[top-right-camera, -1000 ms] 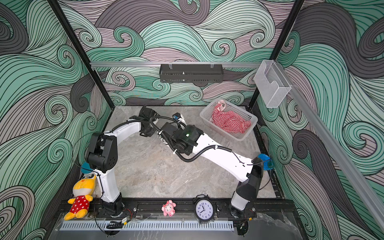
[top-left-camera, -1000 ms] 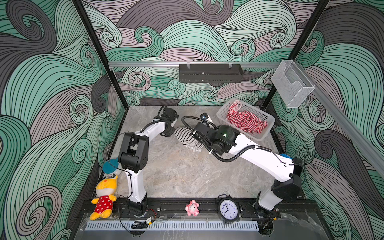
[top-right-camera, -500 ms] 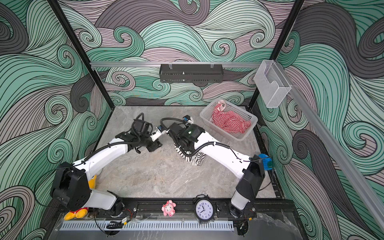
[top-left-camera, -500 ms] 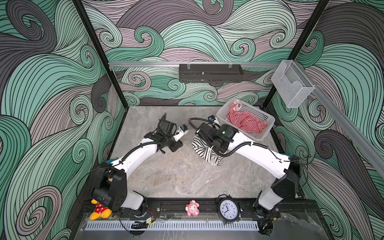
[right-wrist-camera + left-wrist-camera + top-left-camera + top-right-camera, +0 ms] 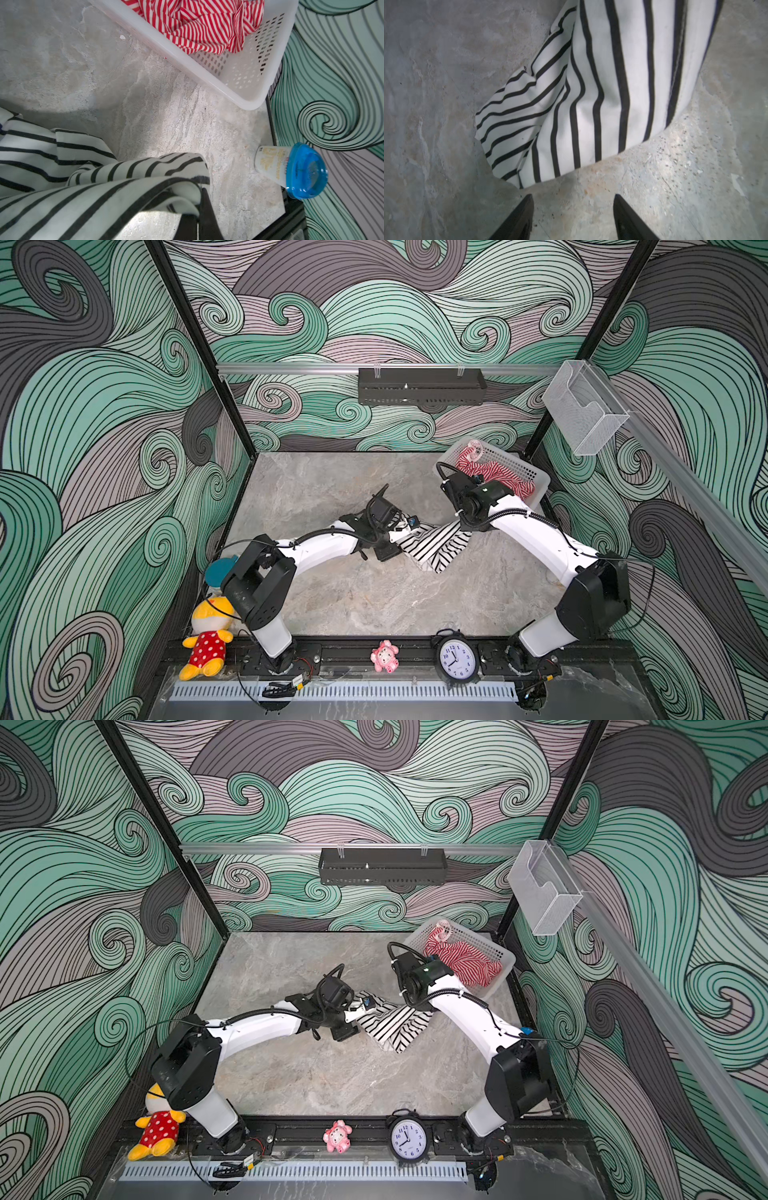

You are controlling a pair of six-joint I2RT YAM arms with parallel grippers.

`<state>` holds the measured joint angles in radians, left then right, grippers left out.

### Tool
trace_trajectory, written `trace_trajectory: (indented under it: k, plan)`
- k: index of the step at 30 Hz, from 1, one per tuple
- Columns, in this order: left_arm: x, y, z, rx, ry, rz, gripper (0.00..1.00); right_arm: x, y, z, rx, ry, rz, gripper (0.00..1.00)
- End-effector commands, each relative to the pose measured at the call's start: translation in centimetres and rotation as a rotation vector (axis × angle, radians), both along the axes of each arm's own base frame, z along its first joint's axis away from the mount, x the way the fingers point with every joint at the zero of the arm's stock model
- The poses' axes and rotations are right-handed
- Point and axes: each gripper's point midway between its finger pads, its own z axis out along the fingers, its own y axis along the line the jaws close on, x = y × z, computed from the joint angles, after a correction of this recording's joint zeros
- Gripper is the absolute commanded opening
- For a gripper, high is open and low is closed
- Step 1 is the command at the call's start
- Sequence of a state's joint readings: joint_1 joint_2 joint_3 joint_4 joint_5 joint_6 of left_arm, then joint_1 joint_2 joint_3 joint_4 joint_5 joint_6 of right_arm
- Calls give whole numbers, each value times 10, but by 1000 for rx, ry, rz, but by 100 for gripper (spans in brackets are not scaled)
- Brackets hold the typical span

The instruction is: Fold and stack the tank tops

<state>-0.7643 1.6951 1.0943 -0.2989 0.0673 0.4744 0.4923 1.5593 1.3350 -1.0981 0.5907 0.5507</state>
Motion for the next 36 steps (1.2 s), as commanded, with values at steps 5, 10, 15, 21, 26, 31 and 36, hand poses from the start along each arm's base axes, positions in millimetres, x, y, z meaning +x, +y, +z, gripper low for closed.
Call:
trace_trajectory:
  k: [5,10,15,21,26,31,36]
  plan:
    - [5,-32,13,-39,-169,-24,64,1,-9,-22,183,-2,-87,0]
    - [-6,-44,8,-21,-241,-78,64,4,-9,-22,212,-9,-87,0]
    - [-7,-57,-9,13,-251,-93,62,8,-8,-20,231,-18,-88,0]
    - [6,-74,-6,-44,-297,-86,62,8,-5,-11,259,-45,-82,0]
    - [57,-33,52,-26,-444,118,0,9,7,2,318,-80,-31,0]
    - [87,17,128,-161,-275,196,0,11,22,17,298,-88,41,0]
    - [47,40,144,-135,-67,-42,0,14,60,25,289,-58,159,0]
